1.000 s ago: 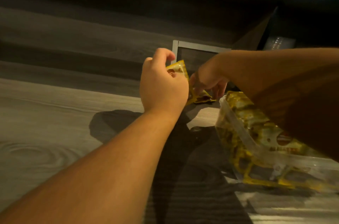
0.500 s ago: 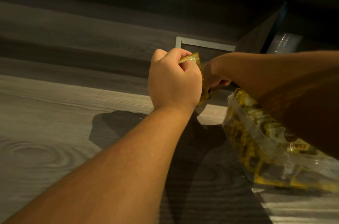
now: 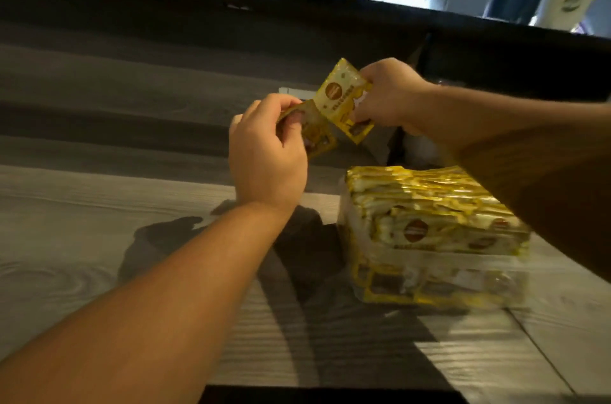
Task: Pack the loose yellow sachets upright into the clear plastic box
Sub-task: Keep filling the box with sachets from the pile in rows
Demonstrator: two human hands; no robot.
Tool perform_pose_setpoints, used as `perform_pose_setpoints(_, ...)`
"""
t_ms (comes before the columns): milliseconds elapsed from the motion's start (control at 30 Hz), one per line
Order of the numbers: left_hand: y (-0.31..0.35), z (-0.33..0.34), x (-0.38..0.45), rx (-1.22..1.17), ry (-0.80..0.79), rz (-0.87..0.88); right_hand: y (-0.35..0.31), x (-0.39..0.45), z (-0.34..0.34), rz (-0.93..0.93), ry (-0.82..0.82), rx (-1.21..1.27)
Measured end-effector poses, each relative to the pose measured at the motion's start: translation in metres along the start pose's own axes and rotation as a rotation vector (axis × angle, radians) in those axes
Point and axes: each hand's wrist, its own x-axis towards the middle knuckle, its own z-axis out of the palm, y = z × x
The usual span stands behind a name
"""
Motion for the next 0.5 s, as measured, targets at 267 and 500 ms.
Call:
perform_pose_setpoints(267,0.071,-0.014,0.006,-0.008,-0.182,0.323,0.040,-0.094,-0.066,0.013,0.092,0.587)
perform_pose_setpoints(500,0.127,-0.004,-0.013,-0.049,-0.387,0.324,0.084,-0.156,-0.090,0.048,0.183,0.889)
